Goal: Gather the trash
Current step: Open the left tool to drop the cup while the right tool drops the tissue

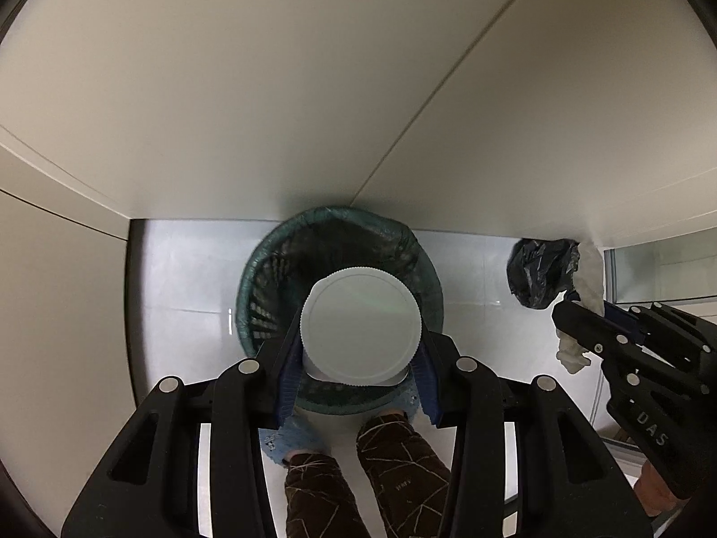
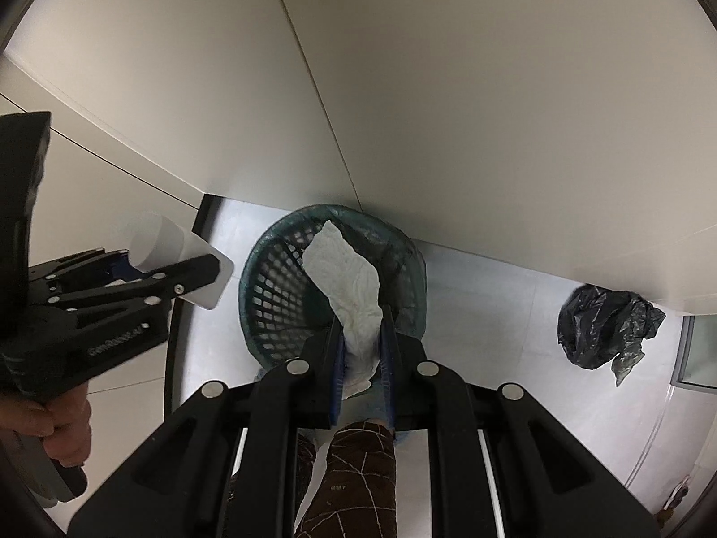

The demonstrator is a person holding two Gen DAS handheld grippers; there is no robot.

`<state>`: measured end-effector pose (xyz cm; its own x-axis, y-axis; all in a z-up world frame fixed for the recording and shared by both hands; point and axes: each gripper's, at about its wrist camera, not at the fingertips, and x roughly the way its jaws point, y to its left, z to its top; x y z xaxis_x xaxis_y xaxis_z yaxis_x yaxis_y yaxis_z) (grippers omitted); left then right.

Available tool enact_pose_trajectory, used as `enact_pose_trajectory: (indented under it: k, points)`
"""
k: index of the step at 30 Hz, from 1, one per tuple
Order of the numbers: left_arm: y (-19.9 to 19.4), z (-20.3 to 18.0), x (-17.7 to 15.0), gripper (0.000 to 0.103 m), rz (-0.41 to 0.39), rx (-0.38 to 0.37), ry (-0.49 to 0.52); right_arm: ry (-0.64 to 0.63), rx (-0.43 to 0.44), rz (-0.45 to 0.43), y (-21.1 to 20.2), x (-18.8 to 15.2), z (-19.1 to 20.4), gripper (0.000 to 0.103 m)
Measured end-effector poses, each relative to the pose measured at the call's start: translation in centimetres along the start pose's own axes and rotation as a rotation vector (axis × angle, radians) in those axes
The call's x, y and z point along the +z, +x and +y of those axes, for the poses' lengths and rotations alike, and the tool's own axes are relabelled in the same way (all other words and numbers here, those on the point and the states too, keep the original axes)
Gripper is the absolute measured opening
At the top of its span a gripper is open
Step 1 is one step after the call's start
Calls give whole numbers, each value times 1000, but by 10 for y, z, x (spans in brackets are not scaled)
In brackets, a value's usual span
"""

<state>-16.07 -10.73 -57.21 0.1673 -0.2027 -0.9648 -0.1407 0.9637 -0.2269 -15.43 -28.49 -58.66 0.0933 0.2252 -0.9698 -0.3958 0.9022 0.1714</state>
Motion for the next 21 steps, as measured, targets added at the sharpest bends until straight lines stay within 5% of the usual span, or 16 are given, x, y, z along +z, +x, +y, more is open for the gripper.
enact_pose_trajectory:
  k: [7,21]
  points:
    - [24,0,0,43,17,5,0,-3,-3,10,6,0,-2,13]
    - [10,22,-7,96,-41,44,-31,-24,26,6,8,2,6,13]
